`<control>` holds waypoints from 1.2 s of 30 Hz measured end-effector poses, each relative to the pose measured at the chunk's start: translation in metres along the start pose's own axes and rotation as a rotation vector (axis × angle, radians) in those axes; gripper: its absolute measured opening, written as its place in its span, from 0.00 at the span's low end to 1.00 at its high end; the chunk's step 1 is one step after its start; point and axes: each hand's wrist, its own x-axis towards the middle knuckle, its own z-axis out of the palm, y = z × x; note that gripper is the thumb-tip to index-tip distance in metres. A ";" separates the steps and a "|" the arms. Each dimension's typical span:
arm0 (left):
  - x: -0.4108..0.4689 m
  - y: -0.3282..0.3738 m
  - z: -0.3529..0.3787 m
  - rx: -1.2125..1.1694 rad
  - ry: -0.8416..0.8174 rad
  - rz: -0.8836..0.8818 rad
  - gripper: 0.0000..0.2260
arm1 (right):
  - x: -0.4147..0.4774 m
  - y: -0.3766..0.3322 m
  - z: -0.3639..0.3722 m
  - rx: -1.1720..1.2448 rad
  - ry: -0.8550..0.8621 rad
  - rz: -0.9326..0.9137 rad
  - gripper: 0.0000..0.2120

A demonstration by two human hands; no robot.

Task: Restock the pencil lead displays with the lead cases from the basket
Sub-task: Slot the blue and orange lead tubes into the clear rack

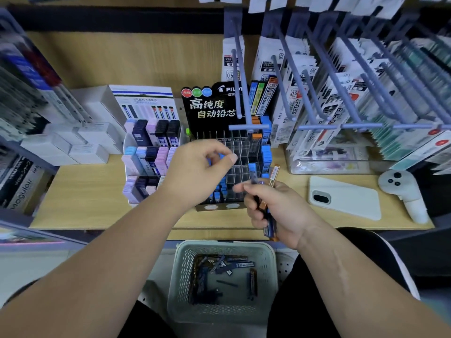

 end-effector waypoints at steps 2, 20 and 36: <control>-0.013 0.011 0.002 -0.168 -0.068 -0.068 0.03 | 0.003 0.004 0.000 -0.058 -0.034 0.013 0.09; -0.024 0.021 0.010 -0.392 -0.128 -0.248 0.07 | 0.012 0.010 -0.007 -0.009 -0.247 0.038 0.07; 0.020 0.016 0.003 0.233 0.039 -0.047 0.03 | 0.016 0.008 -0.019 0.108 0.222 -0.088 0.12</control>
